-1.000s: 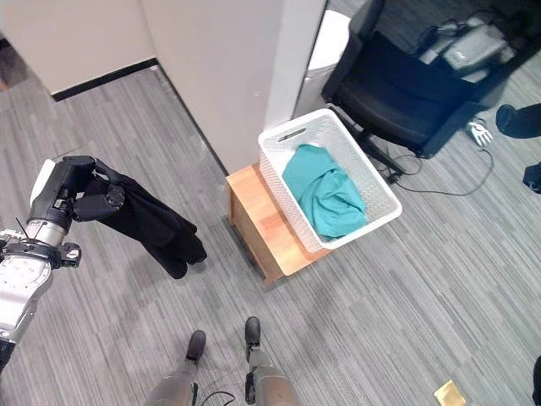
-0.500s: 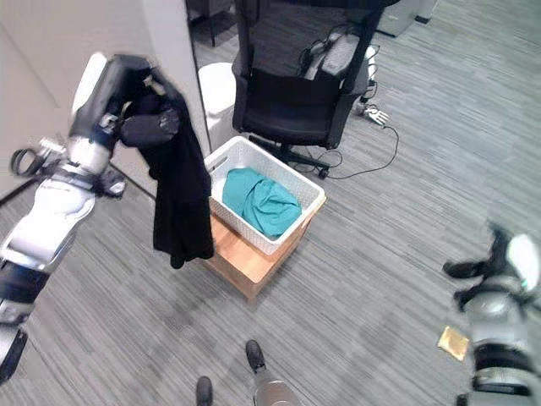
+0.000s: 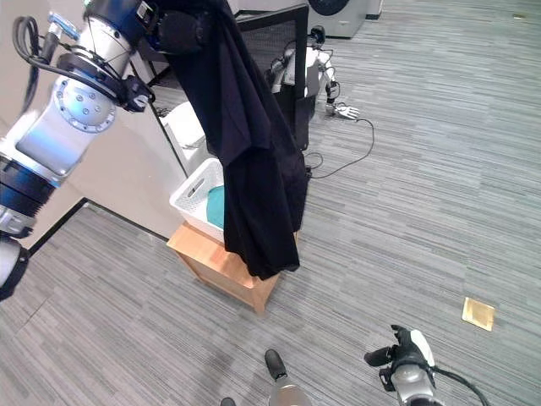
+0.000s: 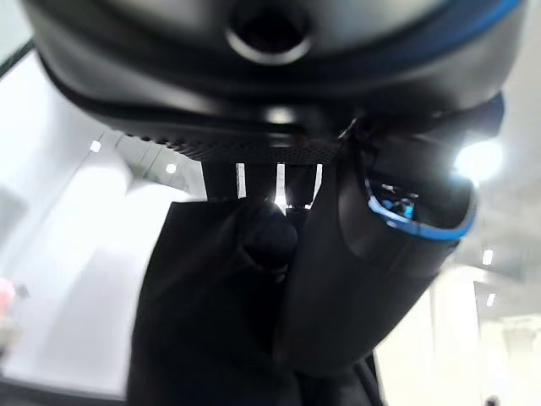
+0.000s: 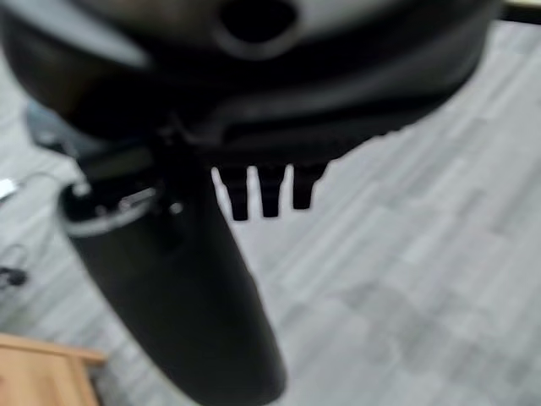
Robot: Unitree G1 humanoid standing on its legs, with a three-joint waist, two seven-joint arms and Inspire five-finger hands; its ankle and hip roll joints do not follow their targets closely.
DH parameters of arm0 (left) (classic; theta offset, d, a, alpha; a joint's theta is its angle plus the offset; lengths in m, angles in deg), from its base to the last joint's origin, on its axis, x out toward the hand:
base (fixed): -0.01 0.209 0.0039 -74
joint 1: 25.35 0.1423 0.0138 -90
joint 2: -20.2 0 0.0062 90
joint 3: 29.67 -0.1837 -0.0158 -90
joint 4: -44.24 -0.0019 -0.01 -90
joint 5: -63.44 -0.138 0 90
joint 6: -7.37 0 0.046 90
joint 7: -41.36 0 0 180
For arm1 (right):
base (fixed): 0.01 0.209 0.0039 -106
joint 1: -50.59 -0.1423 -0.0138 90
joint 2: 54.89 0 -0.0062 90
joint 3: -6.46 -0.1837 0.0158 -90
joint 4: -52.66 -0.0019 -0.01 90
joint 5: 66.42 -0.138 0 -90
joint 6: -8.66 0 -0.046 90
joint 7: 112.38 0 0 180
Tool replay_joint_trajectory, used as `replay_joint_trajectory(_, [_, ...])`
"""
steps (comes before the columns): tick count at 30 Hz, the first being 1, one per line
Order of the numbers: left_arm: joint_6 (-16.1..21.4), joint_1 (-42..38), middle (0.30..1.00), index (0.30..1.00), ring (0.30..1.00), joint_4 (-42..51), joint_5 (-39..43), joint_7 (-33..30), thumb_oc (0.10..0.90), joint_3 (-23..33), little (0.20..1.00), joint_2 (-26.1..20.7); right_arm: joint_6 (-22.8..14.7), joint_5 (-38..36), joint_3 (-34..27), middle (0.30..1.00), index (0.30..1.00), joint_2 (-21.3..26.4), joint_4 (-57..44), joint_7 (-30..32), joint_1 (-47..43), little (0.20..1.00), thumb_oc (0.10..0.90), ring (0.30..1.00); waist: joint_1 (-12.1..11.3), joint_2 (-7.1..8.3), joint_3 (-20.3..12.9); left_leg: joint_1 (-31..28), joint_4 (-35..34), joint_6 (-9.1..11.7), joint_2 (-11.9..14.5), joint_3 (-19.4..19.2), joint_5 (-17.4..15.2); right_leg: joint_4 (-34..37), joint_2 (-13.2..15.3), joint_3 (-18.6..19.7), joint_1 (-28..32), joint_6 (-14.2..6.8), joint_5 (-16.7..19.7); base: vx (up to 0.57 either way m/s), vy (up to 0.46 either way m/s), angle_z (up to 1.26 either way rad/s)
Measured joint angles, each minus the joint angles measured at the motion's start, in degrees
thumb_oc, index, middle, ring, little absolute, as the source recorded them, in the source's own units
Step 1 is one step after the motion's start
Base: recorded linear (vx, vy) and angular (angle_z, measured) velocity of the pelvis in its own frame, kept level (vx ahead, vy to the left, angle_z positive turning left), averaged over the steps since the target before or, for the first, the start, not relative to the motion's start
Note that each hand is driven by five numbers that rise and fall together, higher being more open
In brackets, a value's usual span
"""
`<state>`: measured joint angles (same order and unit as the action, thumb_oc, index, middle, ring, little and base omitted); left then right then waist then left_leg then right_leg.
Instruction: Pick up bed clothes into laundry basket.
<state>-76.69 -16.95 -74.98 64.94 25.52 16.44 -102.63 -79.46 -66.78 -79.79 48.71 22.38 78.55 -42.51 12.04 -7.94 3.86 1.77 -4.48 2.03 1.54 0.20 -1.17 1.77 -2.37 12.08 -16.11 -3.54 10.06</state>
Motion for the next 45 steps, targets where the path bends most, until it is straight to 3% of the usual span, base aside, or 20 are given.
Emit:
replay_joint_trajectory(2, [0.02, -4.59, 0.300, 0.300, 0.300, -3.53, -1.17, -0.88, 0.400, -3.81, 0.300, -5.23, 0.00, -0.23, -2.00, 0.900, 0.900, -2.83, -1.55, -0.93, 7.82, 0.900, 0.800, 0.900, 0.39, 0.37, 0.18, 0.49, 0.26, 0.28, 0.83, 0.22, 0.12, -1.72, -0.79, -0.94, -1.22, 0.54, -0.53, 0.03, -0.079, -0.05])
replay_joint_trajectory(3, [-0.02, -5.92, 0.300, 0.300, 0.300, -5.26, -1.62, -1.16, 0.400, -5.01, 0.300, -5.72, -0.14, -0.24, -2.10, 0.900, 0.900, -3.41, -0.85, -0.92, 8.75, 0.900, 0.800, 0.900, 0.33, 0.39, 0.19, 0.51, 0.32, 1.01, 1.08, 0.18, 0.56, -1.74, -1.01, -0.96, -1.21, 0.70, -0.63, 0.03, -0.072, 0.00])
replay_joint_trajectory(9, [-0.02, -9.19, 0.300, 0.300, 0.300, -8.61, -3.38, -2.04, 0.400, -7.23, 0.300, -5.71, -0.23, -1.12, -2.22, 0.900, 0.900, -4.85, 6.76, -2.00, 8.96, 0.900, 0.800, 0.900, 0.25, 0.72, 0.31, 0.56, 0.55, 1.55, 0.91, 0.39, 0.88, -1.80, -0.80, -1.24, -1.05, 1.23, -0.98, 0.02, -0.036, 0.00])
replay_joint_trajectory(19, [0.01, -9.14, 0.300, 0.300, 0.300, -9.19, -3.88, -2.20, 0.400, -9.15, 0.300, -5.30, -2.85, -1.62, -1.99, 0.900, 0.900, -6.35, 6.87, -2.64, 6.03, 0.900, 0.800, 0.900, 0.26, 0.86, 0.38, 0.61, 0.98, 1.55, 0.48, 0.85, 0.88, -1.81, -0.17, -2.22, -0.66, 1.22, -1.33, 0.00, -0.031, 0.05])
replay_joint_trajectory(25, [0.01, -9.14, 0.300, 0.300, 0.300, -11.00, -4.57, -2.35, 0.400, -11.12, 0.300, -4.47, -3.03, -2.40, -1.89, 0.900, 0.900, -6.42, 6.84, -2.68, 5.18, 0.900, 0.800, 0.900, 1.50, 0.78, 0.33, 0.62, 1.13, 1.63, 0.40, 0.12, 0.81, -1.94, -0.34, -1.02, -1.03, 1.23, -1.38, 0.02, -0.025, -0.07])
replay_joint_trajectory(36, [0.02, -8.84, 0.300, 0.300, 0.300, -13.92, -8.63, -3.21, 0.400, -12.48, 0.300, -4.36, -3.97, -2.74, -1.86, 0.900, 0.900, -6.59, 7.31, -2.65, 6.13, 0.900, 0.800, 0.900, 2.69, -2.03, -0.18, 4.41, 1.25, 1.44, -0.58, -1.37, 0.64, -5.86, -0.33, 0.50, -7.59, 1.33, -1.91, 0.04, -0.030, -0.10])
replay_joint_trajectory(45, [0.03, -6.06, 0.300, 0.300, 0.300, -16.33, -12.38, -6.85, 0.400, -11.76, 0.300, -4.21, -5.32, -3.54, -0.51, 0.900, 0.900, -6.53, 6.72, -1.77, 7.59, 0.900, 0.800, 0.900, 3.21, -2.08, 0.69, 10.02, 1.32, 1.31, -0.83, -1.48, 1.16, -8.86, -0.58, 0.55, -14.79, 1.36, -2.17, 0.01, -0.030, -0.03])
